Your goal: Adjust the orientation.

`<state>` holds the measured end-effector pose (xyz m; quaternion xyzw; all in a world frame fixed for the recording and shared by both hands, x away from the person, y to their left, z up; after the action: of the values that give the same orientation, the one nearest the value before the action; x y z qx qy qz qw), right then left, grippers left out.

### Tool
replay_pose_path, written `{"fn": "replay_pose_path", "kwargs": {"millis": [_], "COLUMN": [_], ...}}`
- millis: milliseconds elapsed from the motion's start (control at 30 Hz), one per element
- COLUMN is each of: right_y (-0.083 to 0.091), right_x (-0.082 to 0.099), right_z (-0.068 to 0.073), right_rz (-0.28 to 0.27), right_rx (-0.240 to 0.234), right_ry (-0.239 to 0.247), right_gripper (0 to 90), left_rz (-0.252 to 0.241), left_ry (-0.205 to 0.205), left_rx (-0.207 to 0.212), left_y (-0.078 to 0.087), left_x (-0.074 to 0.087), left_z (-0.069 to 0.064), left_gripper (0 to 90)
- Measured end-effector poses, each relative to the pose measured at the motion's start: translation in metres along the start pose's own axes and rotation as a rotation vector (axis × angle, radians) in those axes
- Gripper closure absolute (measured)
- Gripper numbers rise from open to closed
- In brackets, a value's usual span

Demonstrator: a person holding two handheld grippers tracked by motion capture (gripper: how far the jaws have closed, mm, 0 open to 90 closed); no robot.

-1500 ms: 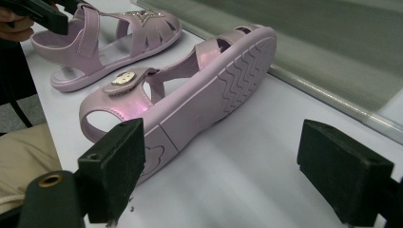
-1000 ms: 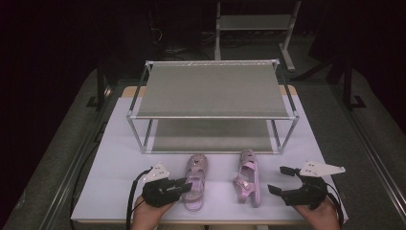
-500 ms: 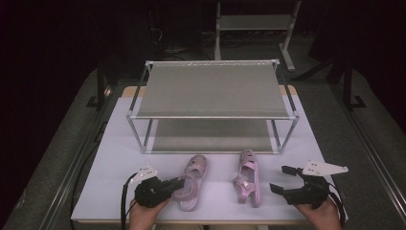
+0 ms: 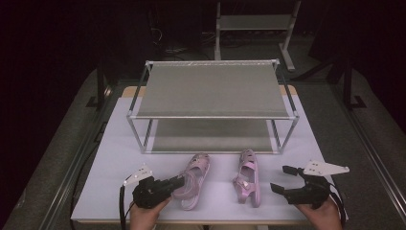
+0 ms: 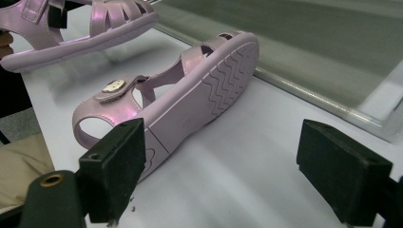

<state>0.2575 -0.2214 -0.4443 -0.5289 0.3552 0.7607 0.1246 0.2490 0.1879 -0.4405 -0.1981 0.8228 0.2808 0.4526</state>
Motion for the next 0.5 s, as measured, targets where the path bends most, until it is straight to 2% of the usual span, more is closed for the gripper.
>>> {"fn": "replay_pose_path", "kwargs": {"millis": [133,300,500], "right_y": [0.002,0.002,0.002], "right_x": [-0.001,-0.001,0.0], "right_z": [-0.001,-0.002,-0.003], "right_rz": [-0.017,-0.01,-0.012], "right_rx": [0.005,0.005,0.003], "right_ry": [-0.003,-0.002,-0.003], "right_gripper": [16.2,16.2,16.2], "left_rz": [-0.043,-0.086,-0.113], "left_ry": [0.025,0.063,0.071], "left_rx": [-0.009,-0.017,-0.021], "left_y": [-0.001,-0.007,-0.019], "left_x": [-0.005,-0.008,-0.012], "left_z": [0.002,0.007,0.011], "left_gripper": [83.0,83.0,83.0]}}
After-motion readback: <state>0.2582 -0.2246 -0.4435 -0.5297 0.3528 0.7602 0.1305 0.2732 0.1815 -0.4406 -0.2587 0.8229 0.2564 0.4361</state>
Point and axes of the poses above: each handheld gripper's, and its own axes: y roughly backward along the jaws, x roughly out of its underside, z roughly to its left, the point moved 4 cm from there along -y, roughly forward along the jaws, and after that the axes turned 6 degrees about -z, right-handed, at the moved point
